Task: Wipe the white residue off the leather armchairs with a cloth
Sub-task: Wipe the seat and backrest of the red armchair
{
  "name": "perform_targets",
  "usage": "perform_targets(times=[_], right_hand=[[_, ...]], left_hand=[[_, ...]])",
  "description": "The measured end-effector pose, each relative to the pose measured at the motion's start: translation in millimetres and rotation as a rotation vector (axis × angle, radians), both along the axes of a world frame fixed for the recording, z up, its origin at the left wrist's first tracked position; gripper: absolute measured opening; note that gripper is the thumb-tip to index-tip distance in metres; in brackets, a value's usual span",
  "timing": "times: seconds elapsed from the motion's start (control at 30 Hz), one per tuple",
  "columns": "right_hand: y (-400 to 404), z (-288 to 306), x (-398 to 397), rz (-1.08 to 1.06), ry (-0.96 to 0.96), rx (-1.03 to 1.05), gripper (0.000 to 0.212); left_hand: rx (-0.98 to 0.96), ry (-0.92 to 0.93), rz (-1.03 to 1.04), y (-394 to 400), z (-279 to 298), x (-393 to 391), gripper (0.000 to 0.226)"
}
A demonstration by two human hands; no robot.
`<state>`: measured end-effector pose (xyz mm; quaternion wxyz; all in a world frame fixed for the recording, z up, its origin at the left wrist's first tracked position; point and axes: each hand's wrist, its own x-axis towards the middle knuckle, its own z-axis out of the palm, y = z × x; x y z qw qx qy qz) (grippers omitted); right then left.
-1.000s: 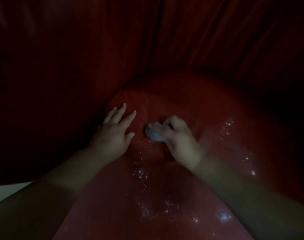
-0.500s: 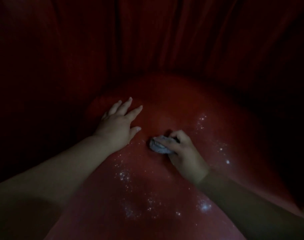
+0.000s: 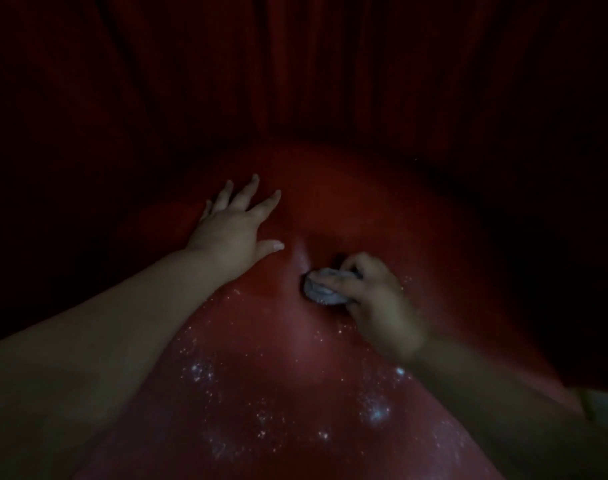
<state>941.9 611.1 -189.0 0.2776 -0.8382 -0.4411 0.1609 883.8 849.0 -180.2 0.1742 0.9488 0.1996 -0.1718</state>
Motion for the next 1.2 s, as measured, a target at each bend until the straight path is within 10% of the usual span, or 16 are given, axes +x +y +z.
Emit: perform_targets(times=[0.23,0.53,0.8,1.03,1.2], right_hand=[[25,2,93,-0.422,0.017,0.095,0.032],[-50,7,-2,0.013,-0.004,-0.085,0.032],[-19,-7,91,-0.317,0.087,0.118,0.062],[-94,-4,-12,-0.135,0.126,0.099,0.052],[-81,1,52,-0.514,0.093,0.154,0.028]], left_hand=[[0.033,0.016,-0.006,-5,1,1,0.093],[0.062,0.014,-0.042,-10,6,4,0.093],[0.044,-0.020,-0.155,-37,5,18,0.096],[0.072,0.016,-0.135,-45,8,17,0.093],[0.063,0.026,-0.119,-44,3,17,0.093]])
